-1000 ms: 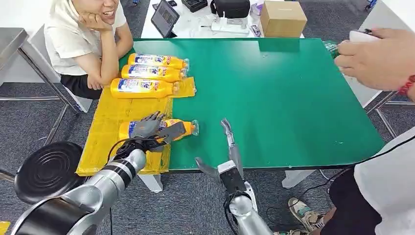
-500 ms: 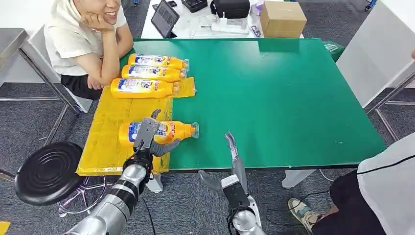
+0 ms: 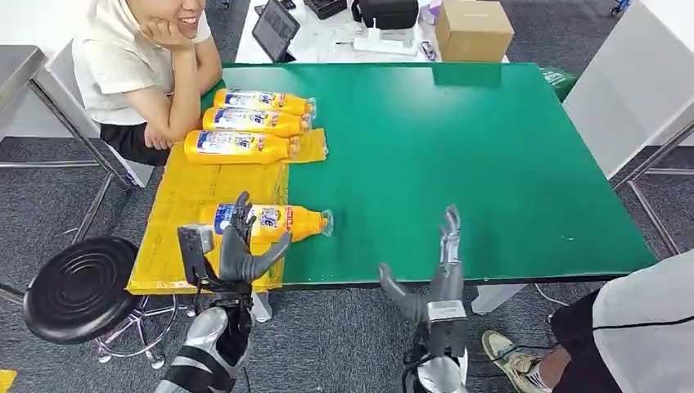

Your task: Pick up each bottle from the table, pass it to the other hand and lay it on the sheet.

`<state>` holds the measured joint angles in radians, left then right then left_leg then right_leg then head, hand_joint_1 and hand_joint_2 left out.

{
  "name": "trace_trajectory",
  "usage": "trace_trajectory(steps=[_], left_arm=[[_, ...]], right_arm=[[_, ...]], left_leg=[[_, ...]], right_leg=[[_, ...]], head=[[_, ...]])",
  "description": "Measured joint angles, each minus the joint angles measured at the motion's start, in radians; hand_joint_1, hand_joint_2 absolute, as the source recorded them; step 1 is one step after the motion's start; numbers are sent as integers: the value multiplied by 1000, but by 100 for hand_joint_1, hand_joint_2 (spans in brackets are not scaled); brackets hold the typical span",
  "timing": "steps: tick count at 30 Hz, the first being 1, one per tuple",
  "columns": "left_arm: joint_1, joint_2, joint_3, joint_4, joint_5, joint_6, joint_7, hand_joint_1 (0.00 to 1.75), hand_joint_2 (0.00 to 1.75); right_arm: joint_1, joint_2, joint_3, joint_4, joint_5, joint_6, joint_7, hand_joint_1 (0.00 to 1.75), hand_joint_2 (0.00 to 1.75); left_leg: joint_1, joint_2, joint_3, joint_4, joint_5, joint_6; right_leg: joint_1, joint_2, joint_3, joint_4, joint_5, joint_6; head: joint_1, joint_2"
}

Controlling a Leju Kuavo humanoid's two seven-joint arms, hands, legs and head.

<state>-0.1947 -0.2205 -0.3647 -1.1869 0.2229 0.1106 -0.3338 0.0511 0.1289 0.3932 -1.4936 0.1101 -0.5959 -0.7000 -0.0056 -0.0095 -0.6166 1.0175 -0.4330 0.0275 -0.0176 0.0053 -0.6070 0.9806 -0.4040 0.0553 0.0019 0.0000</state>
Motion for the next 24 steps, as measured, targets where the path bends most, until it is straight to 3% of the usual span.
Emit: trace_trajectory(steps=[1, 2, 4, 7, 8, 15, 23, 24], left_arm=[[15, 3, -10, -23, 11, -6, -2, 0, 175], [28, 6, -17, -43, 20, -16, -3, 0, 175], [54, 13, -33, -78, 30, -37, -6, 0, 175], [88, 20, -62, -125, 1, -40, -36, 0, 175], [101, 22, -69, -140, -10, -38, -45, 0, 175], [171, 34, -87, -221, -42, 0, -63, 0, 175], [175, 37, -87, -230, -43, 0, -65, 0, 175], [177, 38, -87, -235, -84, 68, -79, 0, 175]], right_arm=[[12, 3, -21, -30, -23, -1, 0, 0, 175], [22, 6, -44, -54, -17, -15, 0, 0, 0], [32, 9, -76, -88, 9, -66, 0, 0, 0], [44, 17, -109, -102, -20, -44, 0, 0, 0], [49, 22, -119, -101, -24, -29, 0, 0, 175], [69, 34, -143, -94, 55, -45, 0, 0, 175], [70, 36, -147, -94, 58, -48, 0, 0, 175], [71, 36, -150, -95, 10, 1, 13, 0, 175]], left_leg=[[0, 0, 0, 0, 0, 0], [0, 0, 0, 0, 0, 0], [0, 0, 0, 0, 0, 0], [0, 1, 0, 0, 0, 0], [0, 1, 0, 0, 0, 0], [1, 1, 0, 0, 0, 0], [0, 1, 0, 0, 0, 0], [0, 1, 0, 0, 0, 0]], right_leg=[[0, 0, 0, 0, 0, 0], [0, 0, 0, 0, 0, 0], [0, 0, 0, 0, 0, 0], [0, 0, 0, 0, 0, 0], [0, 0, 0, 0, 0, 0], [0, 0, -1, 0, 0, 0], [0, 0, 0, 0, 0, 0], [0, 0, 0, 0, 0, 0]], head=[[0, 0], [0, 0], [0, 0], [0, 0], [0, 0], [0, 0], [0, 0], [0, 0]])
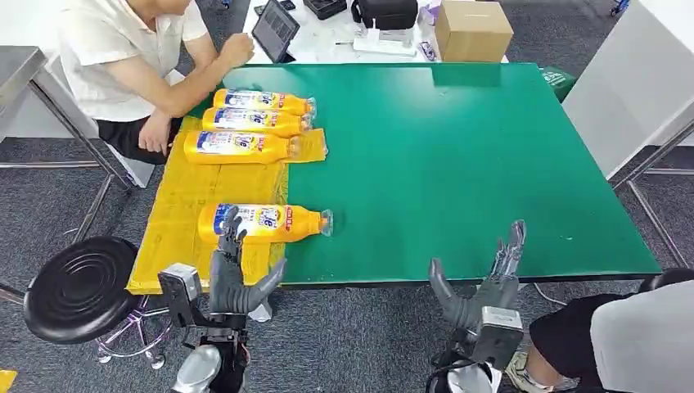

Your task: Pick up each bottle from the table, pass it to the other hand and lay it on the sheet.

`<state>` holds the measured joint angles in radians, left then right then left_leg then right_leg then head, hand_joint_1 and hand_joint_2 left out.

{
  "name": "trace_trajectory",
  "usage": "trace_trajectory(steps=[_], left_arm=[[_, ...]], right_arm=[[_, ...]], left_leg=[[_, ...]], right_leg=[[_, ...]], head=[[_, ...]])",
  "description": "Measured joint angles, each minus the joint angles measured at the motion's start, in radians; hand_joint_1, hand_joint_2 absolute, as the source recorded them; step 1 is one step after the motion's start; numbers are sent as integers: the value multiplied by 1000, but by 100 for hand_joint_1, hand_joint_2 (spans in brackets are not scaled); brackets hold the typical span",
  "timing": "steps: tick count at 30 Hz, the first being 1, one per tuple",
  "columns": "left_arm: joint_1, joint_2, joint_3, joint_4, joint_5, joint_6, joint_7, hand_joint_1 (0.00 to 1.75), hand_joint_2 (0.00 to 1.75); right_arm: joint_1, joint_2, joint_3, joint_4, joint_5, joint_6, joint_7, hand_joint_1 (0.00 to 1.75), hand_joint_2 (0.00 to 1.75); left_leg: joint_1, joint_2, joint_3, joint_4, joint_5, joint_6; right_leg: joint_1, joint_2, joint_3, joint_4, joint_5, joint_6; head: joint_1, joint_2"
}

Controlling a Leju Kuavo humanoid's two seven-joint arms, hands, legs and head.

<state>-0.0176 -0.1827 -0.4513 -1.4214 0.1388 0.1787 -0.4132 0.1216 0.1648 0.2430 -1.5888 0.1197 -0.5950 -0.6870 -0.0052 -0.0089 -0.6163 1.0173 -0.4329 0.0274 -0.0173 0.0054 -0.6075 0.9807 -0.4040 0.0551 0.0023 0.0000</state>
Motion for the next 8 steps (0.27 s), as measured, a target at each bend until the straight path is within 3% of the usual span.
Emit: trace_trajectory(steps=[1, 2, 3, 4, 5, 6, 7, 8], left_arm=[[0, 0, 1, 0, -31, 49, -3, 0, 175], [-1, 0, 1, 1, -43, 65, -5, 175, 175], [-3, -1, 1, 3, -61, 84, -14, 175, 175], [-6, -1, 0, 7, -83, 100, -23, 145, 175], [-9, -1, 0, 11, -103, 109, -32, 0, 175], [-13, -1, 0, 15, -108, 105, -39, 0, 175], [-16, -1, -1, 19, -109, 97, -43, 171, 175], [-19, -1, -2, 24, -113, 90, -48, 175, 175]], right_arm=[[1, 0, -17, -13, 0, 18, 11, 0, 175], [0, -1, -25, -19, 9, 21, 18, 175, 175], [-2, -2, -35, -23, 25, 21, 27, 175, 175], [-3, -4, -45, -24, 49, 21, 31, 56, 175], [-6, -7, -53, -24, 76, 22, 35, 0, 175], [-9, -11, -58, -24, 96, 35, 36, 0, 175], [-13, -15, -60, -22, 112, 43, 36, 129, 175], [-17, -18, -61, -19, 139, 41, 34, 154, 175]], left_leg=[[0, 0, 0, 0, 0, 0], [0, 0, 0, 0, 0, 0], [0, 0, 0, 0, 0, 0], [0, 0, 0, 0, 0, 0], [0, 0, 0, 0, 0, 0], [0, 0, 0, 0, 0, 0], [0, 0, 0, 0, 0, 0], [0, 0, 0, 0, 0, 0]], right_leg=[[0, 0, 0, 0, 0, 0], [0, 0, 0, 0, 0, 0], [0, 0, 0, 0, 0, 0], [0, 0, 0, 0, 0, 0], [0, 0, 0, 0, 0, 0], [0, 0, 0, 0, 0, 0], [0, 0, 0, 0, 0, 0], [0, 0, 0, 0, 0, 0]], head=[[0, 0], [0, 0], [0, 0], [0, 0], [0, 0], [0, 0], [0, 0], [0, 0]])
